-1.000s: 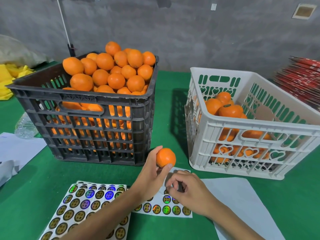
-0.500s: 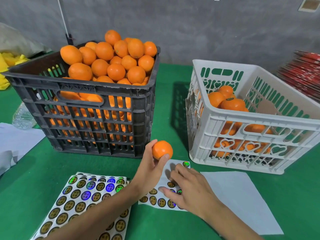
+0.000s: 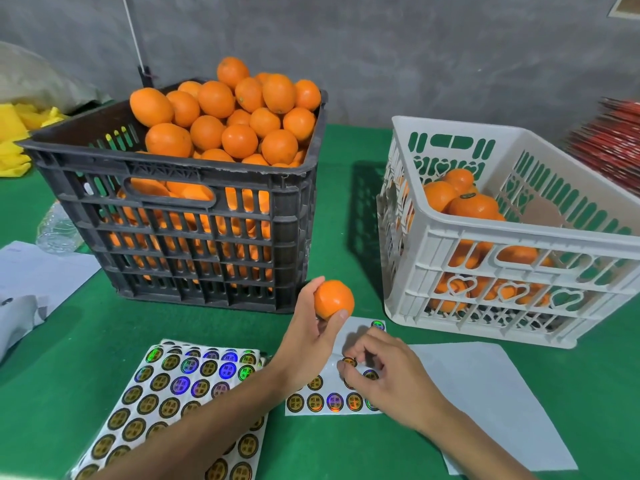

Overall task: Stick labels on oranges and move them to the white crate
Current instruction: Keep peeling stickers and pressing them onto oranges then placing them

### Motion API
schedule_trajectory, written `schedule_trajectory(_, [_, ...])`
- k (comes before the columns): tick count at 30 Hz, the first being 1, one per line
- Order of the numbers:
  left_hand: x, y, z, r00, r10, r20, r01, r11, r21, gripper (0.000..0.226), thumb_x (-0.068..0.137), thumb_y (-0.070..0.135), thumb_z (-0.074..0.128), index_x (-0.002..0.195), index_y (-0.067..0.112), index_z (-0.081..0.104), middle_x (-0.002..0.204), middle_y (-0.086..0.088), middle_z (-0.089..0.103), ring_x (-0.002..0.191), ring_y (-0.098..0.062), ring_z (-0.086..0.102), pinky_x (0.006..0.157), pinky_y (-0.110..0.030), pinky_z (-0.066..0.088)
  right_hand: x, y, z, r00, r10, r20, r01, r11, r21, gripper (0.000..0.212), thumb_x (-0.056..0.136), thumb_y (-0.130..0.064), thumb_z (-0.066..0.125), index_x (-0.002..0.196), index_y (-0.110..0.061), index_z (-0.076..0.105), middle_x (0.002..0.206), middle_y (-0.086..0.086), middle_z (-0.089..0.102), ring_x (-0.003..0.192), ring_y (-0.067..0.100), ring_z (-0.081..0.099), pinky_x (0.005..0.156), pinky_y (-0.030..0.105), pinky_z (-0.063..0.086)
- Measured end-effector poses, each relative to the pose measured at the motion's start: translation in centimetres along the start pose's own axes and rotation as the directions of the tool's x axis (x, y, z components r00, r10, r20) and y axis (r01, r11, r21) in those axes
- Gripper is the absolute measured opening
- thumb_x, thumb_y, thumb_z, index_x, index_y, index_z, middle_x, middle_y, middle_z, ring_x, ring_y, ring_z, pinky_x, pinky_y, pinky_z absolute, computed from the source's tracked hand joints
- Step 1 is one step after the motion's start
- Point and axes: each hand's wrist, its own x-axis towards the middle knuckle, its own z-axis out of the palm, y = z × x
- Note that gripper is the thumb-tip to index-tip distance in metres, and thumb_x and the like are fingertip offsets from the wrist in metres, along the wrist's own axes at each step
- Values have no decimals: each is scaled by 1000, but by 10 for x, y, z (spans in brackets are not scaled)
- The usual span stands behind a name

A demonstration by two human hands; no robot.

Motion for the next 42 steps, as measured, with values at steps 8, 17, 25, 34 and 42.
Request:
schedule_trajectory(8, [1, -3, 0, 1000, 14, 2, -14, 1000, 20, 65, 101, 42, 59, 151, 41, 18, 136, 9, 44, 111, 0, 63, 86, -1, 41, 1, -2, -7, 999, 29, 43, -35, 990, 139, 9, 87, -35, 74, 82, -32, 67, 85, -11, 58, 63, 13, 43, 63, 18, 33])
schedule_trajectory(17, [0, 1, 0, 999, 41, -4, -41, 999, 6, 64, 100, 37, 61, 151, 38, 23, 140, 9, 42, 111, 3, 63, 90, -6, 45, 17, -11, -24, 960, 256, -112, -125, 752, 648, 18, 98, -34, 65, 93, -23, 78, 75, -1, 65, 66, 11, 49, 62, 17, 40])
schedule_trajectory(25, [-6, 10, -1, 985, 168, 40, -166, 985, -48, 61, 97, 35, 66, 146, 48, 32, 149, 17, 39, 132, -6, 53, 100, -16, 48, 24, -22, -20, 914, 304, -267, -99, 809, 580, 15, 91, -42, 73, 104, -34, 75, 87, 0, 71, 78, 32, 61, 72, 41, 53])
schedule_trajectory(34, [-2, 52, -12, 909, 416, 24, -413, 908, -68, 67, 105, 29, 57, 160, 23, 18, 157, -3, 37, 136, -35, 50, 104, -47, 51, 34, -55, -72, 959, 278, -47, -176, 720, 671, 76, 71, -68, 80, 139, -52, 49, 112, -15, 68, 77, 23, 73, 67, 34, 60])
schedule_trajectory(42, [40, 150, -2, 799, 592, 101, -599, 775, 199, 59, 108, 45, 41, 159, 42, 12, 164, 22, 19, 151, -5, 24, 119, -40, 30, 49, -90, -142, 861, 165, -482, 180, 788, 589, 58, 86, -25, 81, 138, -31, 57, 102, -1, 77, 76, 23, 76, 66, 26, 61])
